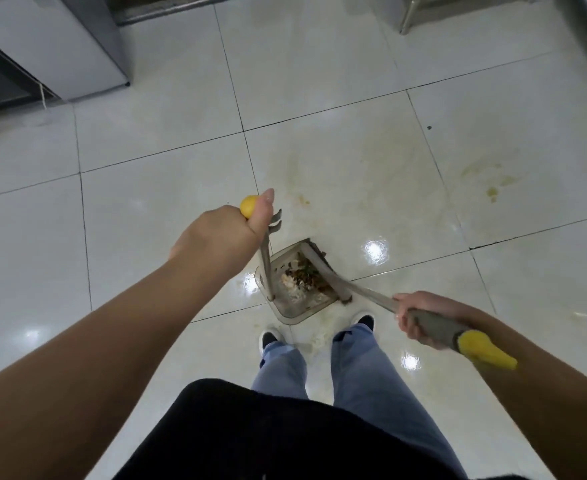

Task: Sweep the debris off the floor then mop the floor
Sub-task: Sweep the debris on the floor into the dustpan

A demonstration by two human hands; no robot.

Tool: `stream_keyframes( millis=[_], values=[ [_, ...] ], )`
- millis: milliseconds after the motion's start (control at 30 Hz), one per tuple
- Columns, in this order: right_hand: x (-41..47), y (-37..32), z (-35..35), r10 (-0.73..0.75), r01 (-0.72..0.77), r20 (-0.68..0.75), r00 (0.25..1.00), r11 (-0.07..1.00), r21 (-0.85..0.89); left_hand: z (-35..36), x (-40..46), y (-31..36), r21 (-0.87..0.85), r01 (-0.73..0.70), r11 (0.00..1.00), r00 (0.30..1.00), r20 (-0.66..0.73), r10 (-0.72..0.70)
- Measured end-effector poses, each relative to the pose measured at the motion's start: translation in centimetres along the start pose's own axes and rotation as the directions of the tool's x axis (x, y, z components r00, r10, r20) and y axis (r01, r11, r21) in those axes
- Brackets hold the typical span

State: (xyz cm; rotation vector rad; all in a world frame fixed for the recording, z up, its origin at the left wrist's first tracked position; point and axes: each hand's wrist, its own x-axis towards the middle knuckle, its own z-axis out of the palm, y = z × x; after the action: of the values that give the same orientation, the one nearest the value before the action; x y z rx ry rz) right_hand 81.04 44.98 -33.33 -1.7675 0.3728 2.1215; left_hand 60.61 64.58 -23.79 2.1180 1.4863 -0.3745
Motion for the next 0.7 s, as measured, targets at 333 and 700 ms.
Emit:
stream_keyframes(
  millis=[333, 700],
  values=[
    [-6.3, 1.6, -3.3, -0.176, 0.180, -0.218, 0.960, 0.984, -0.001, 0.7, -2.3, 0.0, -0.103, -0.059, 0.993, 0.997, 0.039, 0.063],
    [4.0, 2.8, -2.4, -0.209, -0.019, -0.227, 0.951, 0.693, -0.720, 4.5, -5.8, 3.1, -0.204, 0.168, 0.965, 0.979, -0.082, -0.188]
  ],
)
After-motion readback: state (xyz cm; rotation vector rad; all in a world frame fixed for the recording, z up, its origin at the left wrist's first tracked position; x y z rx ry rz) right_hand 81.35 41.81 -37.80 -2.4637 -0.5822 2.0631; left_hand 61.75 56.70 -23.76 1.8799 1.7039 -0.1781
